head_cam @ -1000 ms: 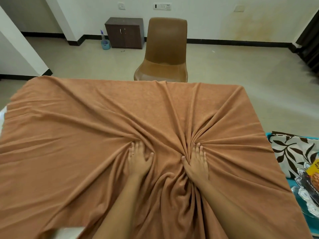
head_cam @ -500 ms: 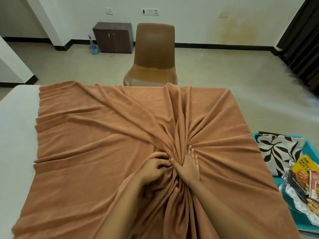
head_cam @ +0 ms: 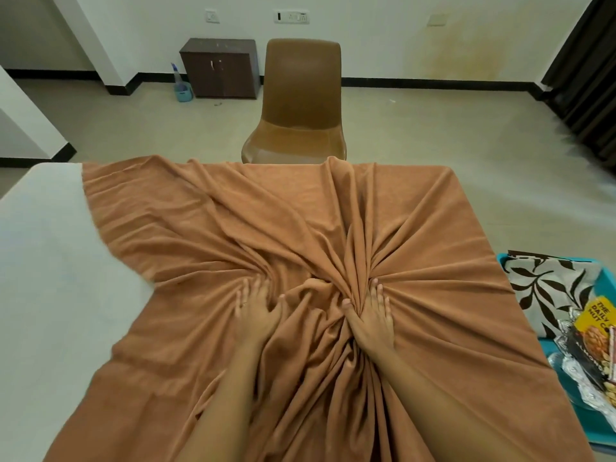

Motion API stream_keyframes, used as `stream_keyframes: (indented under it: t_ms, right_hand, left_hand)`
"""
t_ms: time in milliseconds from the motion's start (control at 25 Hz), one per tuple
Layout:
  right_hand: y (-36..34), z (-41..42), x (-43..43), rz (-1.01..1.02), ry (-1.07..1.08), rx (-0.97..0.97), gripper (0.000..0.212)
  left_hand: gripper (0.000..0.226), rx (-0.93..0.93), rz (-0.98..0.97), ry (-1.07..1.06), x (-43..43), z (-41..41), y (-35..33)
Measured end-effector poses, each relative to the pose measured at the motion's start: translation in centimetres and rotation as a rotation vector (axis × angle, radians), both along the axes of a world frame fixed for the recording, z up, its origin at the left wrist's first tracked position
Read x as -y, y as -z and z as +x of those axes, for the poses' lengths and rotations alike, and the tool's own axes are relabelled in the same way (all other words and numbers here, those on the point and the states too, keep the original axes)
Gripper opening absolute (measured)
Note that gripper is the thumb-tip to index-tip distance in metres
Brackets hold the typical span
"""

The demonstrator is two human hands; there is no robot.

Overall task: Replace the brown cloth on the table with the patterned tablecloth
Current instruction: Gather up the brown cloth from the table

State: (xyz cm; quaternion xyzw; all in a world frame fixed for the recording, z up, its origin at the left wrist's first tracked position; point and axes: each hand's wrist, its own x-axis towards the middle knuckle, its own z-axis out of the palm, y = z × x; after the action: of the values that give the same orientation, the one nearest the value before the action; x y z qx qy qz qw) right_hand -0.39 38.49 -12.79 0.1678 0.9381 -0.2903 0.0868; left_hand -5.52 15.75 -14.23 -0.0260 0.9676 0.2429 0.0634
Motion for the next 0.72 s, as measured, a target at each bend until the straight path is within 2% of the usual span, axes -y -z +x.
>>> stream_keyframes:
  t_ms: [120, 240, 360, 480, 560, 600, 640, 720]
  right_hand:
    - [-0.6, -0.3, 0.1, -0.093, 0.043, 0.008, 0.115]
    - [-0.7, -0.9, 0.3, -0.157, 0.102, -0.005, 0.137]
    - [-1.3, -1.4, 0.4, -0.213, 0.118, 0.027, 0.143]
    - [-1.5, -1.3, 0.7, -0.165, 0.103, 0.052, 0.152]
    - [-1.3, -1.6, 1.3, -0.113, 0.096, 0.05, 0.158]
    - [-1.2, -1.6, 1.6, -0.099, 0.1, 0.043, 0.156]
    - [-1.2, -1.7, 1.8, -0.091, 0.094, 0.034, 0.151]
    - [-1.2, -1.8, 1.7, -0.077, 0.054, 0.019, 0.134]
  left_hand:
    - [0.061, 0.004, 0.024, 0.242, -5.6, 0.5, -0.8]
    - [0.057, 0.006, 0.203, 0.398, -9.5, 2.9, -1.0]
    - [0.046, 0.2, 0.653, 0.299, -9.2, 3.7, -1.4]
    - [0.049, 0.33, 0.936, 0.161, -7.9, 4.3, -1.8]
    - [0.044, 0.444, 1.083, -0.005, -7.8, 4.2, -1.8]
    - [0.037, 0.466, 1.069, -0.062, -7.9, 4.0, -2.2]
    - [0.028, 0.421, 0.917, -0.057, -8.1, 3.7, -3.0]
    - [0.012, 0.153, 0.373, 0.051, -8.7, 2.7, -5.0]
